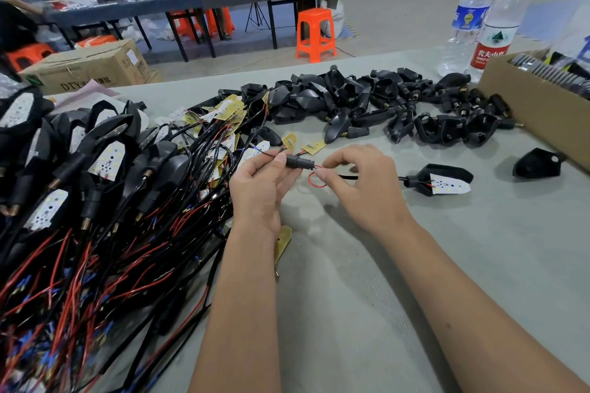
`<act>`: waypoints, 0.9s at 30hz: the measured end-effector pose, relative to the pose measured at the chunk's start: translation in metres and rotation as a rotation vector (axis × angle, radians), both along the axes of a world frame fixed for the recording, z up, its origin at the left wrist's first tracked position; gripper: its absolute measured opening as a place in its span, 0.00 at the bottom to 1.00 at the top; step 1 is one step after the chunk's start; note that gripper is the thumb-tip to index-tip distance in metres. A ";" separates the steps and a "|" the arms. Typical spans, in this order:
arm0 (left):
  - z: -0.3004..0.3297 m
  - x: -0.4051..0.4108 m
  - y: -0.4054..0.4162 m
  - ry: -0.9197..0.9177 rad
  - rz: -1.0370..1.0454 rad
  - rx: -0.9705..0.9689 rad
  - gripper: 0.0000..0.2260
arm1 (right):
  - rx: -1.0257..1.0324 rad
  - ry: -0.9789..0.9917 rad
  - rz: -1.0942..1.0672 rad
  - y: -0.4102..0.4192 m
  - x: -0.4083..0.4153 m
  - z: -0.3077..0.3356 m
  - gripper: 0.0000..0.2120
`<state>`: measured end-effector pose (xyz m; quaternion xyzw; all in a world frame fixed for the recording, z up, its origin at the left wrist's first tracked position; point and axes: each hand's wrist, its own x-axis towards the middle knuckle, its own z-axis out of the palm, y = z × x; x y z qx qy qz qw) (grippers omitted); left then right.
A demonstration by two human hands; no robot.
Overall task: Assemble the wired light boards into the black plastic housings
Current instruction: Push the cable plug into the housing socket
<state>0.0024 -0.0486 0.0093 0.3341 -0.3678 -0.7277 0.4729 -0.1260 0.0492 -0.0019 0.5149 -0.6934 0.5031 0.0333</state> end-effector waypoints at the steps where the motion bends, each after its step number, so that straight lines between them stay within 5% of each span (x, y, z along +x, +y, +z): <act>1: 0.001 0.001 0.000 0.011 0.025 -0.006 0.02 | -0.017 0.041 -0.041 0.000 0.000 0.000 0.06; 6: 0.003 0.000 -0.001 0.056 0.081 -0.007 0.04 | 0.013 -0.138 -0.104 -0.002 0.006 0.004 0.15; 11: 0.001 -0.002 0.000 0.026 0.065 -0.036 0.03 | 0.072 -0.313 -0.024 -0.004 0.009 0.002 0.10; 20: 0.000 -0.006 0.003 -0.147 0.083 -0.151 0.10 | 0.160 0.180 0.024 -0.002 0.006 0.006 0.07; 27: -0.003 -0.008 0.006 -0.161 0.058 -0.258 0.04 | 0.031 0.046 -0.078 -0.001 0.008 0.003 0.06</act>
